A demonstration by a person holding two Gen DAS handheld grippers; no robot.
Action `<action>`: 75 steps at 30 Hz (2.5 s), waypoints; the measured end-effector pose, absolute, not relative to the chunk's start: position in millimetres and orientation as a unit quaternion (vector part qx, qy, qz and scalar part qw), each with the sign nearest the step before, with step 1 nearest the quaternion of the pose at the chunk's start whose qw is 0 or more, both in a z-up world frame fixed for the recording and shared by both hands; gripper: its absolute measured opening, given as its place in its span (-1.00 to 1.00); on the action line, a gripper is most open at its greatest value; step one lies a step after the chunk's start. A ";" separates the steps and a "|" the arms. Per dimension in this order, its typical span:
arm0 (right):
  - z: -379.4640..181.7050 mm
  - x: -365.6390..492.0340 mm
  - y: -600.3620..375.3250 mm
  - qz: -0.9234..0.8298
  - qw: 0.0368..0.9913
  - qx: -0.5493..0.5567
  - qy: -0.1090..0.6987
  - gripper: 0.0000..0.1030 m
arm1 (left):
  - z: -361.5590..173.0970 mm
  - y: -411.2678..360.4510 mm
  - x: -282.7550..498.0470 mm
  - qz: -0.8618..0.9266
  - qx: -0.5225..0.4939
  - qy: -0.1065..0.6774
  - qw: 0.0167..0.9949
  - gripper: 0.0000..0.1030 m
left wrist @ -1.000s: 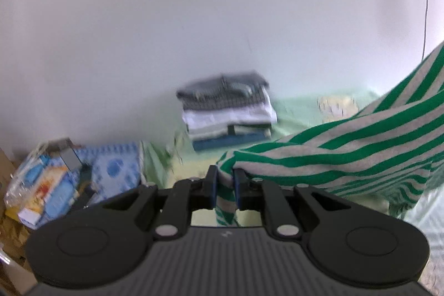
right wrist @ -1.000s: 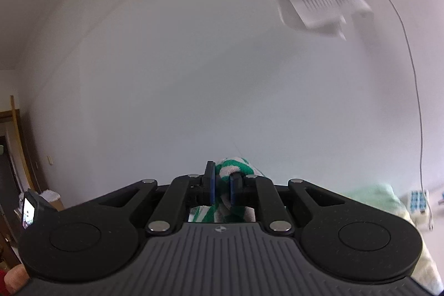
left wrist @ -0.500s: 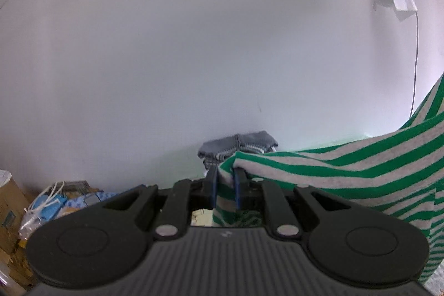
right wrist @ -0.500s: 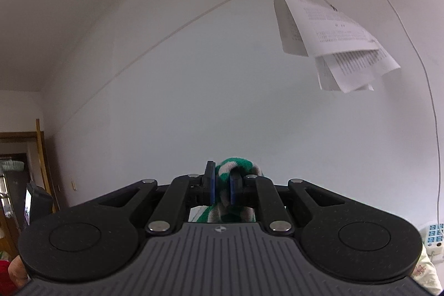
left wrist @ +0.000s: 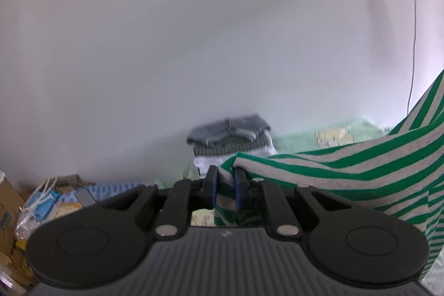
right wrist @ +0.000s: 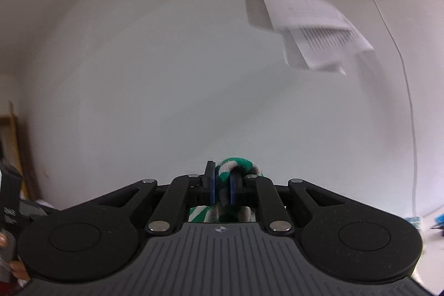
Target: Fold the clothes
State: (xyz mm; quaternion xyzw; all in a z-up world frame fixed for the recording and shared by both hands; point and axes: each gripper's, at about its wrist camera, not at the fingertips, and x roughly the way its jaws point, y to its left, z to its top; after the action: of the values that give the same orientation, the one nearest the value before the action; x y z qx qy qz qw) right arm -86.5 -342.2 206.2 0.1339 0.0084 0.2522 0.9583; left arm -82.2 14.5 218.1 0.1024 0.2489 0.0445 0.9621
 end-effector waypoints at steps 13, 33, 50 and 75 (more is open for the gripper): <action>114.1 58.6 -318.7 0.170 0.968 0.089 0.163 -0.80 | 106.8 -17.6 43.1 0.062 0.137 0.354 0.923 -0.75; -13.4 177.7 -289.3 0.122 0.946 0.015 0.299 -0.75 | -14.2 -41.5 130.6 0.096 0.115 0.462 0.874 -0.59; -40.9 200.3 -281.1 0.108 0.921 0.016 0.373 -0.34 | -46.8 -37.0 150.3 0.081 0.095 0.488 0.864 -0.35; 1.2 52.8 -333.6 0.175 0.897 -0.003 0.405 0.33 | -14.0 -45.3 84.2 0.044 0.047 0.468 0.881 0.58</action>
State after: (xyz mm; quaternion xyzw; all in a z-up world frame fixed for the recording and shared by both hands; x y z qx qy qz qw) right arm 52.8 -333.6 1.2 -0.0025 0.4055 0.1754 0.8971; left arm 84.2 -45.3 -14.0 0.0472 0.4682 0.0442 0.8812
